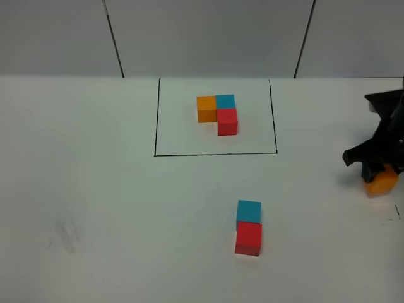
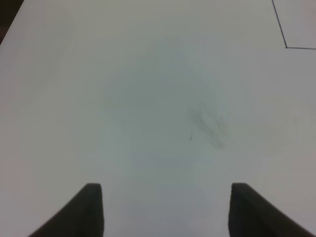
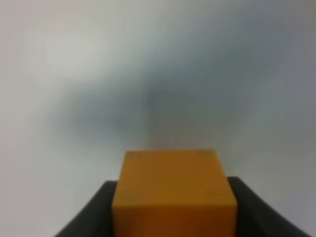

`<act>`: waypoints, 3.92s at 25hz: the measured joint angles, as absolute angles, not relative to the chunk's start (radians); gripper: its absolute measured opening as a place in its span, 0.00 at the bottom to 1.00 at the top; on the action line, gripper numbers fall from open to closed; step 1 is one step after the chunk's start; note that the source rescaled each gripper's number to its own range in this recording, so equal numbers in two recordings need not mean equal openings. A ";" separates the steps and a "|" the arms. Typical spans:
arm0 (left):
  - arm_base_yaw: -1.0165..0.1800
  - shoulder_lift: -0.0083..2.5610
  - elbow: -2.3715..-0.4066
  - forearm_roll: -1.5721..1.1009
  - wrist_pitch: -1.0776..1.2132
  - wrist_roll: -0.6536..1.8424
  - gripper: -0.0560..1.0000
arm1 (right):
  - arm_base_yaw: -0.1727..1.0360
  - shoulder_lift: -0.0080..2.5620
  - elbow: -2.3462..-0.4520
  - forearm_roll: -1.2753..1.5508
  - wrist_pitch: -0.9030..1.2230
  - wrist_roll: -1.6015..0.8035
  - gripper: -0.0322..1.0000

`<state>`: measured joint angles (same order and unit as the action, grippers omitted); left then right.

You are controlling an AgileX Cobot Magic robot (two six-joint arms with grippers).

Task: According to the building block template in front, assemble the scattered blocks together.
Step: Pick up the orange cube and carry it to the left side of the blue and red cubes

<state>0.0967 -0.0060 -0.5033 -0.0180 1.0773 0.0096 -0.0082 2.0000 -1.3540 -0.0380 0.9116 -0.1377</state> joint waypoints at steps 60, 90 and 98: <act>0.097 -0.006 -0.503 -0.018 1.077 0.012 0.27 | 0.708 2.177 -1.704 0.000 1.062 -0.742 0.29; 0.097 -0.006 -0.503 -0.018 1.077 0.012 0.27 | 0.669 2.191 -1.596 0.018 0.990 -0.742 0.29; 0.097 -0.006 -0.503 -0.018 1.077 0.012 0.27 | 0.669 2.192 -1.590 0.018 0.981 -0.749 0.29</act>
